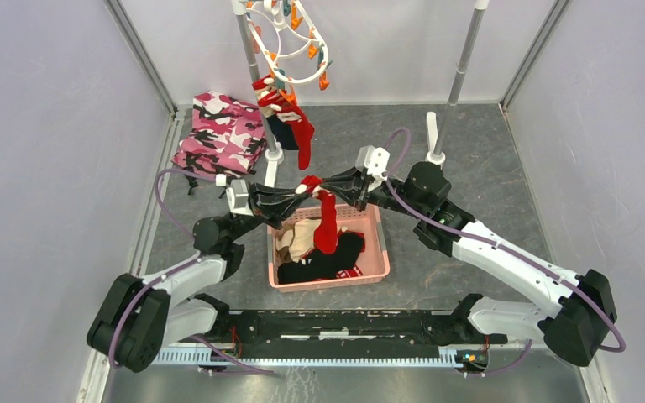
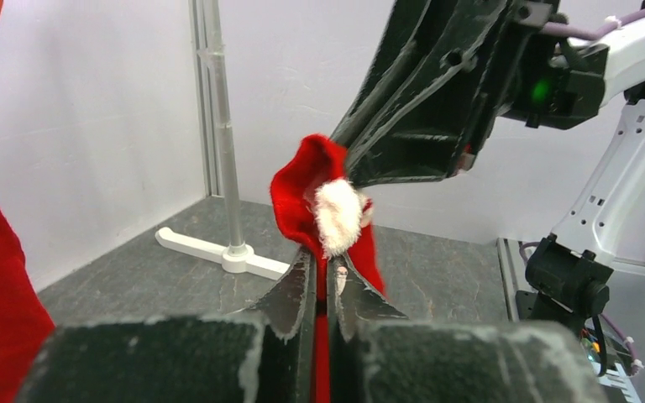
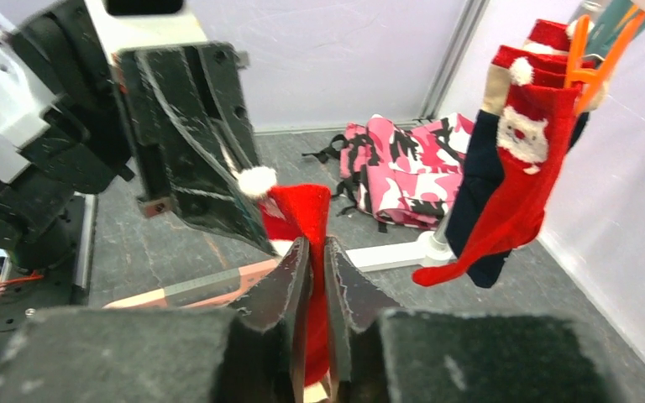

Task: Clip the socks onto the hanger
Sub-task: Pick up the sock from the bin.

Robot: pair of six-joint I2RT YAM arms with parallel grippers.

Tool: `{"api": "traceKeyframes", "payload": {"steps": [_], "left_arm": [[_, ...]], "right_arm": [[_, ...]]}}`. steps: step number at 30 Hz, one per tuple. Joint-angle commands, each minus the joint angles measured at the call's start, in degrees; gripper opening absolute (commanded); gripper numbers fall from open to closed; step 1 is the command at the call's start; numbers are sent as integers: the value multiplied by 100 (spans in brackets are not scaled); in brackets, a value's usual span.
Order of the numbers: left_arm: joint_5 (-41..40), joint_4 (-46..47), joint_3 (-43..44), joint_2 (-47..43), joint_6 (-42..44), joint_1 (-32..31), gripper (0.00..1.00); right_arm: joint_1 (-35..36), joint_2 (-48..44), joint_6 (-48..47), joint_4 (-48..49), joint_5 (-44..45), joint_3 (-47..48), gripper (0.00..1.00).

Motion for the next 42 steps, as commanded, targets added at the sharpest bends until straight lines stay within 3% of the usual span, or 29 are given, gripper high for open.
{"api": "traceKeyframes", "payload": {"steps": [1,4,6,8,14,22,33,35,42], "left_arm": [[-116,-903,357,-557,323,-28,2],[-321,-2399,624,-906,853,-63,2],[-456,-2976,700,-1081,1182,-124,2],[-548,-3274,741,-1170,1375,-177,2],[-601,-4204,1077,-1227,1866,-347,2],[-517,-4289,1166,-1234,1907,-414,2],[-354,-4146,1170,-1202,1710,-421,4],[-312,-4121,1167,-1200,1573,-416,13],[-131,-3381,798,-1286,867,-415,66]], "right_arm": [[-163,-35,-179,-178,201,182,24],[-255,5,-318,-305,153,180,45],[-319,38,-399,-312,-43,186,64],[-359,58,-487,-273,-273,212,73],[-375,121,-723,-293,-608,330,75],[-376,325,-689,-368,-896,422,59],[-379,391,-579,-358,-957,461,12],[-385,318,-574,-265,-835,373,9],[-507,9,-585,87,-702,46,0]]}}
